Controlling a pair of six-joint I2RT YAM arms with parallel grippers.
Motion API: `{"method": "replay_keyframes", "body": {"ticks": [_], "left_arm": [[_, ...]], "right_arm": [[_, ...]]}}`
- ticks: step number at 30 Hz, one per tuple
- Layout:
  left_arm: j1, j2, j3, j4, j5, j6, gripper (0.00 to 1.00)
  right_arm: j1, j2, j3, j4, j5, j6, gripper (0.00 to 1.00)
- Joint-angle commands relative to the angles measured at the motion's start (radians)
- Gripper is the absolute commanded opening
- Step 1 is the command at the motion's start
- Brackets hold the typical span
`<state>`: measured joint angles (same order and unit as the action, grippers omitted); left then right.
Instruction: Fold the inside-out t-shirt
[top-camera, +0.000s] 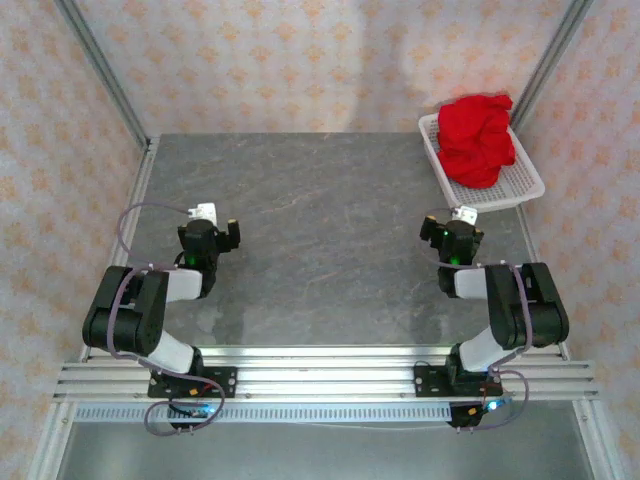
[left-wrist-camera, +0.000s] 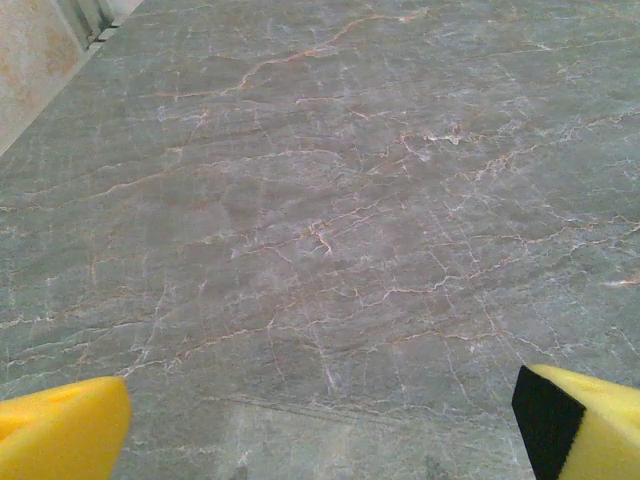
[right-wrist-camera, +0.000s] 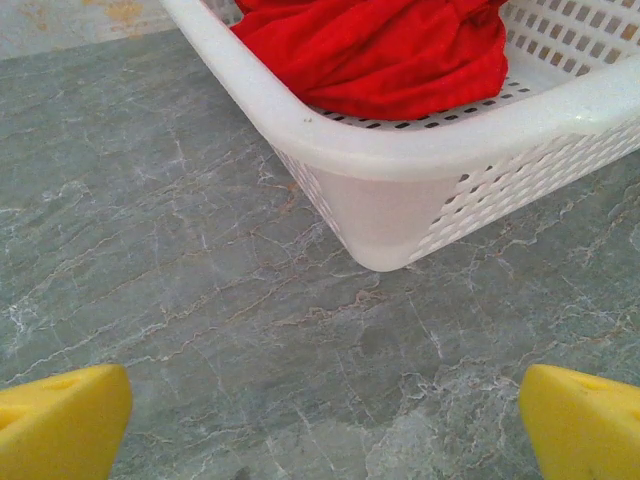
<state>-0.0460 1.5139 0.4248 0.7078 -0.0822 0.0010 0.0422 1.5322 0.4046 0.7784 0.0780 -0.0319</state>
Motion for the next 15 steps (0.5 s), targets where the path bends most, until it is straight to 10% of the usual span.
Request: {"method": "replay_keyframes", "body": {"ticks": [1, 15], "left_arm": [[0.003, -0.020, 0.015, 0.010, -0.002, 0.011, 1.00], [0.003, -0.020, 0.015, 0.009, -0.002, 0.011, 1.00]], "right_arm": [[-0.006, -0.009, 0.011, 0.007, -0.016, -0.015, 0.99], [-0.006, -0.012, 0.008, 0.009, -0.017, -0.016, 0.99]]}}
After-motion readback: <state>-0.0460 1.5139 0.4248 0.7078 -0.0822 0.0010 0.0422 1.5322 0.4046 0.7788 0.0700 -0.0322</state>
